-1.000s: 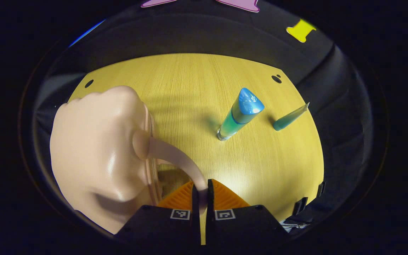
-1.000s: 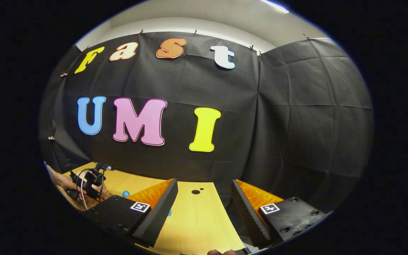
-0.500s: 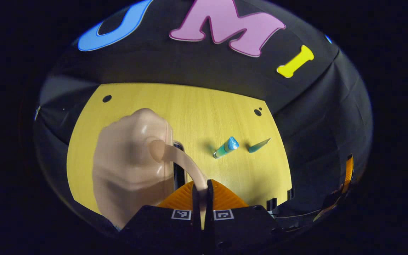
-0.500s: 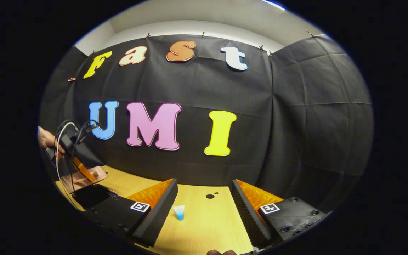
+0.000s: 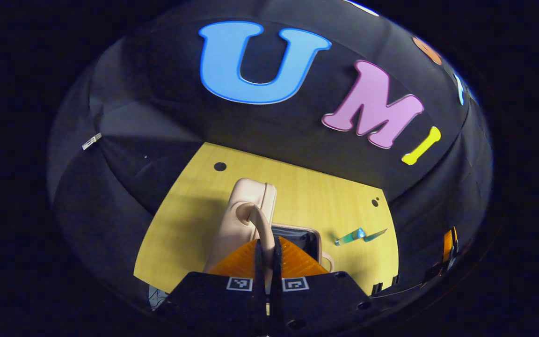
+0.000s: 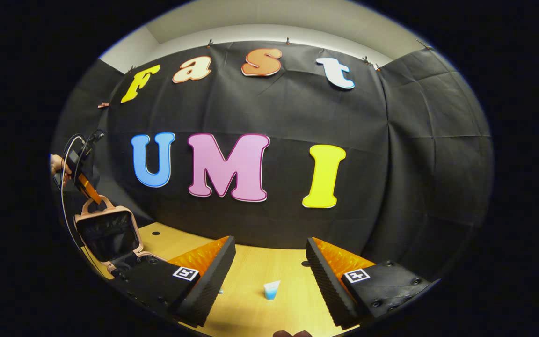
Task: First open the suitcase, pack the skin care products into it, and then close the suitcase.
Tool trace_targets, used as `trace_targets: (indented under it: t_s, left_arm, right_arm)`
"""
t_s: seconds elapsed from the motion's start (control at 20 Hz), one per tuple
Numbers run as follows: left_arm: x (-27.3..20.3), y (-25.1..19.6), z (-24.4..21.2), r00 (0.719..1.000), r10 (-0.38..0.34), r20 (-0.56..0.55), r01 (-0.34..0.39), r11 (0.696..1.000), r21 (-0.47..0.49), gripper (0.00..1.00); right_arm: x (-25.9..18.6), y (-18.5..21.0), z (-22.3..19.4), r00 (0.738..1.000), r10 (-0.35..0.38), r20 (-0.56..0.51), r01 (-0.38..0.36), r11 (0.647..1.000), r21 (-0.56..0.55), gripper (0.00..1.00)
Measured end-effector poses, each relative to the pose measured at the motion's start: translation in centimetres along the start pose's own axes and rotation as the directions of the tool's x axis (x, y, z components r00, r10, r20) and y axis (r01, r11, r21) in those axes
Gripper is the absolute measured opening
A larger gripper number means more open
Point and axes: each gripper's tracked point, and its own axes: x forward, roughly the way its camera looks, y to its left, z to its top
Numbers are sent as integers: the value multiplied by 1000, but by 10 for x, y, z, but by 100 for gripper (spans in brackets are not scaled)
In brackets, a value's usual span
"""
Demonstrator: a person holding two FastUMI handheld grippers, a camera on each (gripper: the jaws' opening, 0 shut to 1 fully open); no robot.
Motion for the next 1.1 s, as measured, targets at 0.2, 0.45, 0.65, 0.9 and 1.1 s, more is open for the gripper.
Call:
trace_targets:
  t_s: [0.2, 0.45, 0.65, 0.9, 1.1]
  left_arm:
    - [27, 119, 8, 997, 78, 4, -78, 997, 8, 8]
    - [97, 235, -28, 990, 129, -63, -133, 989, -66, 8]
    - [160, 294, -69, 985, 102, -142, -123, 981, -148, 8]
    - [198, 326, -112, 977, 142, -162, -166, 975, -147, 13]
    - [198, 337, -107, 978, 186, -98, -198, 972, -124, 48]
  right_arm:
    - [18, 57, -11, 999, -10, -35, 10, 1000, 10, 96]
    - [40, 96, -12, 996, -63, -67, 65, 998, 15, 96]
    - [47, 111, -17, 987, -119, -106, 121, 993, 9, 96]
    - [58, 121, -7, 984, -168, -63, 168, 986, 0, 96]
    - [62, 123, -13, 980, -187, -70, 187, 982, -11, 96]
